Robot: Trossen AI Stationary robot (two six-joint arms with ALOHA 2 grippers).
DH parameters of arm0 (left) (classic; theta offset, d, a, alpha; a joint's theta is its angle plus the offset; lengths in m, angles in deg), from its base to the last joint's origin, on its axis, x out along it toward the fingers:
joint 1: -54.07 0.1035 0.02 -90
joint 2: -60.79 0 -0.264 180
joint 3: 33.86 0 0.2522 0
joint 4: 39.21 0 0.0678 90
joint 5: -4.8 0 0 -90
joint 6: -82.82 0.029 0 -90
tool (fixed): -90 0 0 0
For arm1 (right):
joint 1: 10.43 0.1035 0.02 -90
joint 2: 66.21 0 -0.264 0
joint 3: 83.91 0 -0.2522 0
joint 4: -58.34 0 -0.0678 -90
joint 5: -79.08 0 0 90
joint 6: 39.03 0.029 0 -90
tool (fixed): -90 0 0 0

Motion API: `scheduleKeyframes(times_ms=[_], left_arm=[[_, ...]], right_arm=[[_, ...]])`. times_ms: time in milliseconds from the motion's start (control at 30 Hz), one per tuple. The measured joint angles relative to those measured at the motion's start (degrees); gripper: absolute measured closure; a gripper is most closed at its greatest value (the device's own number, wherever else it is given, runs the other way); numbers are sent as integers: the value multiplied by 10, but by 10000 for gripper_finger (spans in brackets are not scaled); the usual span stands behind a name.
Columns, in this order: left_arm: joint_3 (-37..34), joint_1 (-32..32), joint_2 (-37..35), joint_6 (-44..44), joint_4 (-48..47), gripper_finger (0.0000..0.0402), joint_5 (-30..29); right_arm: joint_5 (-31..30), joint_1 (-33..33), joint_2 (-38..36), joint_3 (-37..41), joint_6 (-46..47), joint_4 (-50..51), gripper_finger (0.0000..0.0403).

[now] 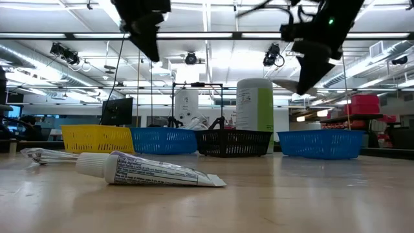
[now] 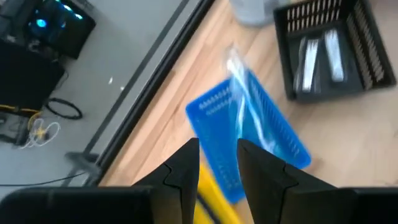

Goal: Pick & Place Travel size toiletries
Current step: Put the white toothpaste into the right blue basket

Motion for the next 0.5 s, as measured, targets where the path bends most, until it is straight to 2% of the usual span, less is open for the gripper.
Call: scheduleKeyframes(times_ms=[233,400,500], left_arm=[[-7,-61,-44,-86,-110,286,-88],[-81,-90,-108,-123,-82,286,-73],[-150,-97,-150,-127,-34,286,-29]], right_arm=[[79,-110,0,26,8,33,295],[110,-160,0,73,-1,10,291],[125,-181,1,97,-33,1,286]])
